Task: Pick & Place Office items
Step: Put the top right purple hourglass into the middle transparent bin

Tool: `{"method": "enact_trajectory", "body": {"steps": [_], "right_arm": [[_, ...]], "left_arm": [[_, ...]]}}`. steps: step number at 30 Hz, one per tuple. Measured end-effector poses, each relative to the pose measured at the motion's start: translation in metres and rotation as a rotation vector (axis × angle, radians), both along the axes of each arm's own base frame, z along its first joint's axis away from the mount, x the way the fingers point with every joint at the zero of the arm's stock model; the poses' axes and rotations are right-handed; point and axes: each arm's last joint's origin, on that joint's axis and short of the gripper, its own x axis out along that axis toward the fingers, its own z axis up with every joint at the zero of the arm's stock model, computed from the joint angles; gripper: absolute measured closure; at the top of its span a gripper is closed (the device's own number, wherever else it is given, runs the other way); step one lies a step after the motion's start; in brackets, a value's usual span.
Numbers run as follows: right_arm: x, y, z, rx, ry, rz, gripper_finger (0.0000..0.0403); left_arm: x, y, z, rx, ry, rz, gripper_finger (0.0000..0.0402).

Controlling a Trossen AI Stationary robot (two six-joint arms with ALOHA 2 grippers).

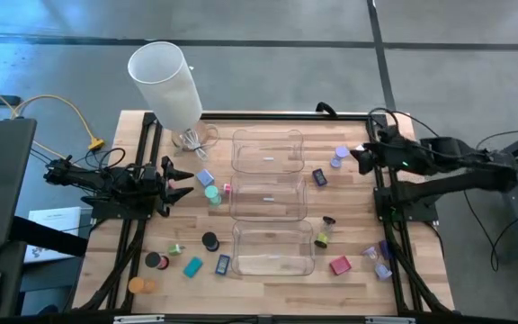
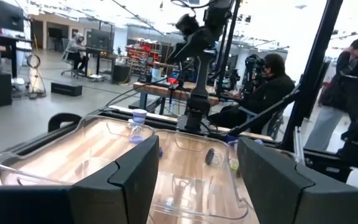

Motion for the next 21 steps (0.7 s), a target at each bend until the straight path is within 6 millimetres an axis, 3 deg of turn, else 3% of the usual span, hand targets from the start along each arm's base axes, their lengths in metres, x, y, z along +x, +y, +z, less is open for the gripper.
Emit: {"method": "enact_trajectory", "body": {"steps": [10,14,21], "right_arm": [[0.023,-0.049,-0.018,0.137,0.208,-0.153,0.0124],[0.042,-0.073,-0.035,0.265,0.275,-0.096,0.0124],[0.070,-0.114,-0.068,0.336,0.376,-0.065,0.0124]], "left_arm": [[0.000,0.000,0.000,0.001,0.000,0.000,0.0189],[0.000,0.000,0.000,0.004,0.001,0.000,0.0189],[0.000,0.000,0.000,-0.011,0.000,-0.003,0.0189]]}}
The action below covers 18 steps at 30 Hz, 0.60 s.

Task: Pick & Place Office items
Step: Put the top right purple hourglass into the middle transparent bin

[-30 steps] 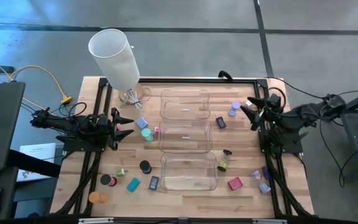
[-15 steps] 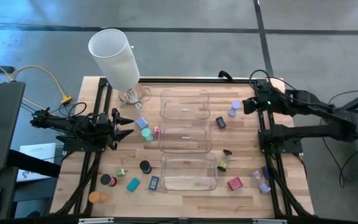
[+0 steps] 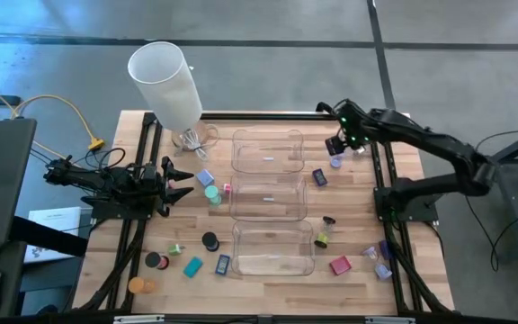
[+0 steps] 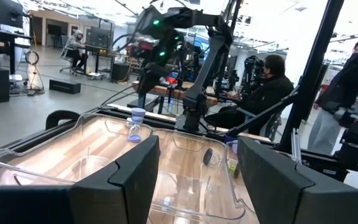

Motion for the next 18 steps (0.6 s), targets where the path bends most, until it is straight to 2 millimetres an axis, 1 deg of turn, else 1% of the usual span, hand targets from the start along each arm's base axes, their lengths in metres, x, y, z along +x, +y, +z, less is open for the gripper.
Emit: {"method": "enact_trajectory", "body": {"steps": [3,7,11,18], "right_arm": [[0.002,-0.012,-0.011,0.032,0.043,-0.016,0.0124],[0.006,-0.021,-0.024,0.071,0.093,-0.032,0.0124],[0.007,-0.023,-0.028,0.086,0.110,-0.029,0.0124],[0.007,-0.022,-0.029,0.109,0.102,-0.034,0.0124]], "left_arm": [[0.000,0.000,0.000,0.000,0.000,0.000,0.0189],[0.000,0.000,0.000,-0.002,0.002,0.000,0.0189],[0.000,0.000,-0.001,0.002,0.015,0.000,0.0189],[0.001,0.000,-0.004,0.005,0.042,-0.001,0.0189]]}}
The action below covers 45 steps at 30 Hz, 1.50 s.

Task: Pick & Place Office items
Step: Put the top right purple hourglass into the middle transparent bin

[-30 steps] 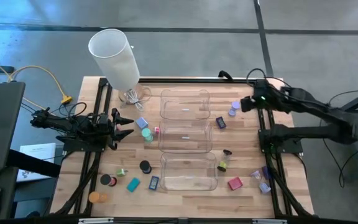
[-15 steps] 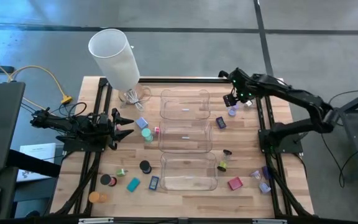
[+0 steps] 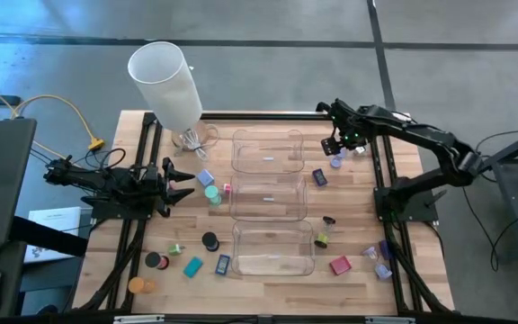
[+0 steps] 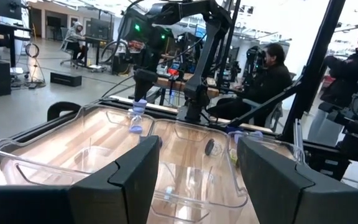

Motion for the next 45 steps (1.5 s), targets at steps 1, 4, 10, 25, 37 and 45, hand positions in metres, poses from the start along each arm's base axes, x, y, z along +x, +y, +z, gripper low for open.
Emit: {"method": "enact_trajectory", "body": {"steps": [1,4,10,25,37,45], "right_arm": [[0.000,0.000,-0.001,0.002,0.001,-0.001,0.0124],[-0.002,0.002,-0.006,0.015,0.010,-0.003,0.0124],[-0.004,0.004,-0.017,0.032,0.016,-0.015,0.0124],[0.005,-0.002,-0.037,0.041,-0.018,0.045,0.0125],[0.010,-0.007,-0.053,0.059,0.050,0.040,0.0179],[0.009,-0.006,-0.053,0.065,0.071,0.105,0.0231]], "left_arm": [[0.000,0.000,0.000,0.000,0.002,0.000,0.0189],[0.000,0.000,0.000,-0.001,0.004,0.000,0.0189],[0.000,0.000,0.000,-0.001,0.004,0.000,0.0189],[0.000,0.000,0.000,-0.001,0.004,-0.001,0.0189],[0.000,0.000,0.000,-0.001,0.004,0.000,0.0189],[0.000,0.000,0.000,-0.001,0.004,0.000,0.0189]]}}
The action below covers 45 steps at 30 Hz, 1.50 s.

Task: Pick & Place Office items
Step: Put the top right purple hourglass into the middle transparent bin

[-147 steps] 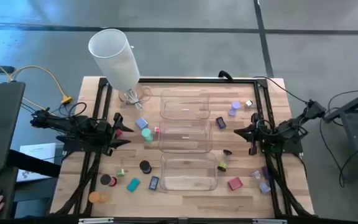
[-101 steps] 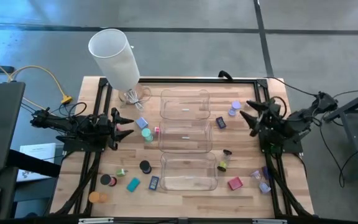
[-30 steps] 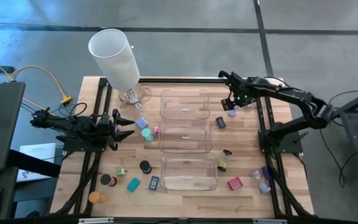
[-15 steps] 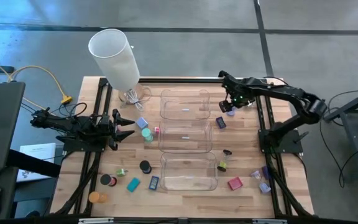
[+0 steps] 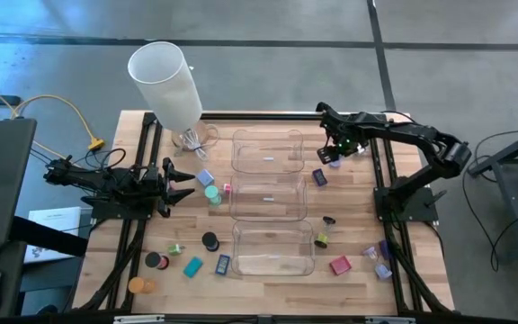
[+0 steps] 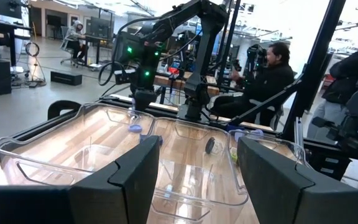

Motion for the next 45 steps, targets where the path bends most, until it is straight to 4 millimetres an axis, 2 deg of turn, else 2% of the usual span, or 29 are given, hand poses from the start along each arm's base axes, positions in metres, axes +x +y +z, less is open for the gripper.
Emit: {"method": "enact_trajectory", "body": {"steps": [5,8,11,16,22,26,29,34,41,45], "right_arm": [[-0.001,0.004,0.003,-0.037,0.087,0.027,0.0231],[0.002,0.007,0.017,-0.049,0.140,0.057,0.0231],[0.010,0.014,0.039,-0.045,0.162,0.090,0.0231],[0.034,0.035,0.089,-0.073,0.114,0.180,0.0231],[0.059,0.067,0.147,-0.115,-0.062,0.317,0.0231],[0.072,0.092,0.172,-0.162,-0.171,0.412,0.0231],[0.086,0.110,0.177,-0.172,-0.262,0.488,0.0231],[0.122,0.132,0.169,-0.145,-0.356,0.643,0.0231],[0.180,0.146,0.143,-0.108,-0.304,0.841,0.0231],[0.200,0.146,0.123,-0.071,-0.252,0.896,0.0231]], "left_arm": [[0.000,0.000,0.000,0.000,0.000,0.000,0.0189],[0.000,0.000,0.000,0.000,0.000,0.000,0.0189],[0.000,0.000,0.000,0.000,0.000,0.000,0.0189],[0.000,0.000,0.000,0.001,0.000,0.000,0.0189],[0.000,0.000,-0.001,0.003,0.006,0.000,0.0189],[0.000,0.000,-0.001,0.003,0.006,0.000,0.0189],[0.000,0.000,-0.001,0.003,0.006,0.000,0.0189],[0.000,0.000,-0.001,0.002,0.006,0.000,0.0189],[0.000,0.000,0.000,-0.022,0.002,-0.003,0.0189],[0.000,0.000,0.000,-0.023,0.002,-0.004,0.0189]]}}
